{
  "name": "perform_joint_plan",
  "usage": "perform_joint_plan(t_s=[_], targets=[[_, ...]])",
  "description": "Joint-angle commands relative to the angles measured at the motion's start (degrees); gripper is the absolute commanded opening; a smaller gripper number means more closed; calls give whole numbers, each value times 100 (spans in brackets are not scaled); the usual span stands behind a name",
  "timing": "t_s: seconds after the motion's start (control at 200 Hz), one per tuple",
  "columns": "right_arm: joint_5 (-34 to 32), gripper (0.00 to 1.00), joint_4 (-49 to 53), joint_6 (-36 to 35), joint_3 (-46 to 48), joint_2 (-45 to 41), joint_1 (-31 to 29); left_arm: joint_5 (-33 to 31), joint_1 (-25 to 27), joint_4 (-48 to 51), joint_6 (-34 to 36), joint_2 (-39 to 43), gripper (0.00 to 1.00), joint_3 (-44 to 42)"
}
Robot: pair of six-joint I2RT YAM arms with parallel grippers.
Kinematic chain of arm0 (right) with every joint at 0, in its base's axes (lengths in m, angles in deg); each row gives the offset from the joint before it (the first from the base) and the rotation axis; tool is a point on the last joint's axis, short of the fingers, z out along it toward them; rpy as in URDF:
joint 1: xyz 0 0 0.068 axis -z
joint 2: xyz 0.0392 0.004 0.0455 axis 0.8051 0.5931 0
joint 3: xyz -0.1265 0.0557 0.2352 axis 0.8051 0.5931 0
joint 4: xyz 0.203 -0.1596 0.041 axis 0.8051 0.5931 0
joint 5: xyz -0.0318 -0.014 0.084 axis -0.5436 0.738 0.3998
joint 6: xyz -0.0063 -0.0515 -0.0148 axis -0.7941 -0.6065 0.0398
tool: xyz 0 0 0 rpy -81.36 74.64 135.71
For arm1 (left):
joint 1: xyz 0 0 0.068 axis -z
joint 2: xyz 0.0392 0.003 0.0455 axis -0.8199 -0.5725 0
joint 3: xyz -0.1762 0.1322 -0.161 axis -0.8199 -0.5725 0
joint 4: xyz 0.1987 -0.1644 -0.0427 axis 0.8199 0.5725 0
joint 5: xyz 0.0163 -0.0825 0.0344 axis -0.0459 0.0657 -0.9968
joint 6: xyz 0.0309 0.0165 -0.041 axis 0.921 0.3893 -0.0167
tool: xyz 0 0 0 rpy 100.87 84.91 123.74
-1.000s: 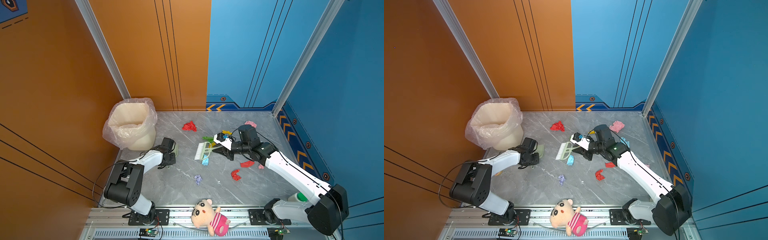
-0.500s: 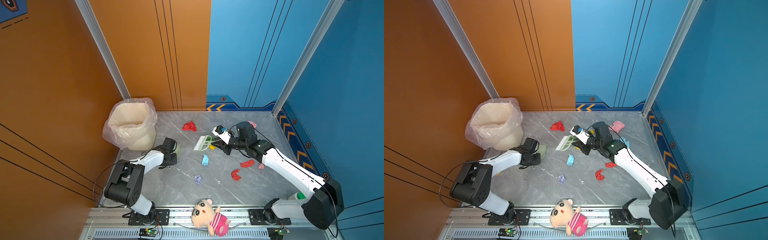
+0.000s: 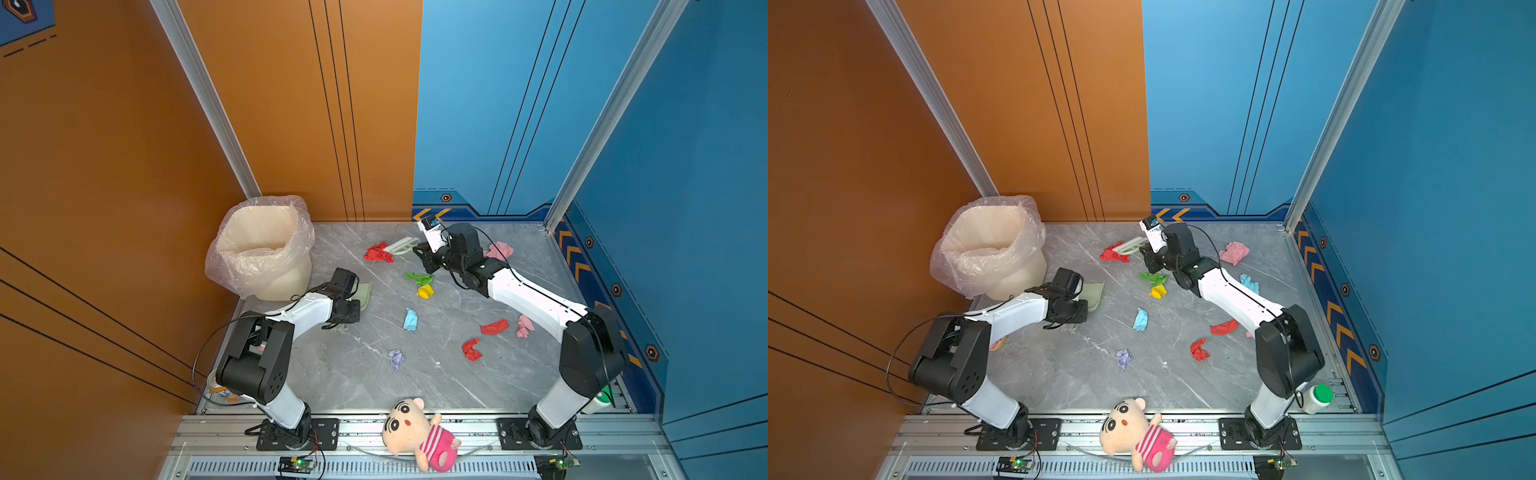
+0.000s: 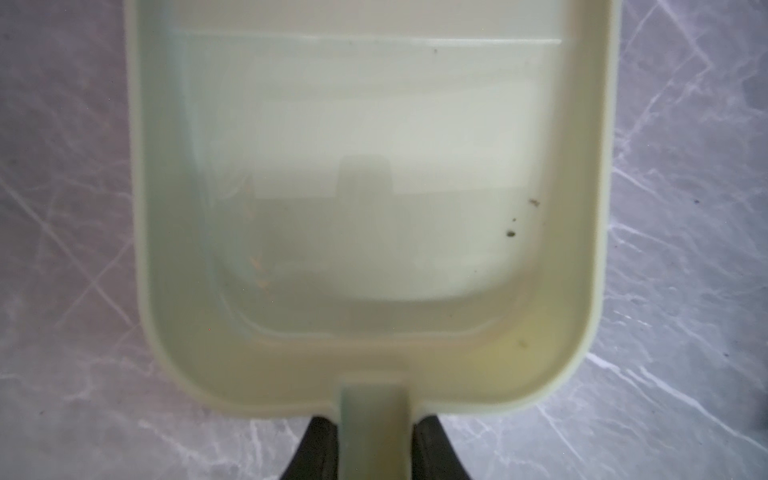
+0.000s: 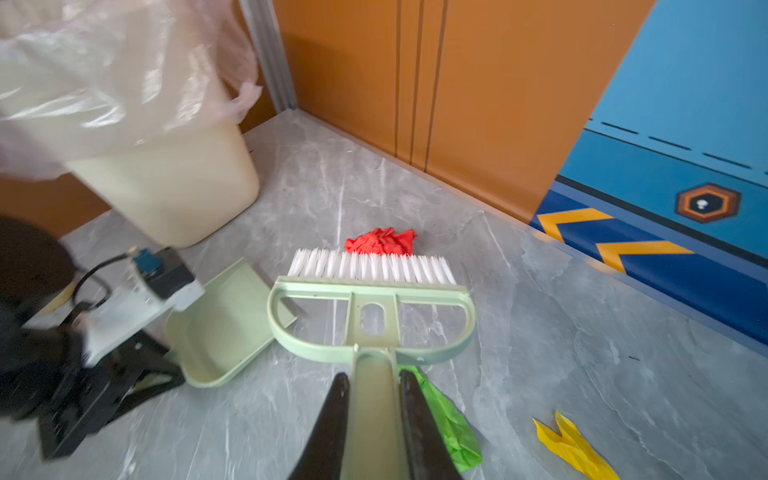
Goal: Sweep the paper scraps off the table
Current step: 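Lift the dustpan with the left gripper while the right carries the brush forward, then lower the brush behind the red scrap with the right gripper beside the dustpan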
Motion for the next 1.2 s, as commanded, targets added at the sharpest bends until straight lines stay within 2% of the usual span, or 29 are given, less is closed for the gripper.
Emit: perform_joint_plan(t_s=[0.0,0.17,0.32,0.556,1.191], targets=[[-954,0,-530,717,-445,407,-33,192,89,40,178,-177,18,239],[-1931,0,-490,1204,-1148,1232,-140,233,174,40,212,-398,18,468],[-2394,0,-130,1418,-1971,1936,-216,274,224,59,207,-533,18,610],[-2518,0,593,1361,-3091,2933,-321,262,250,124,179,-599,18,683],[-2051,0,1811,959,-3909,3853,-457,355,375,284,258,-835,18,929]])
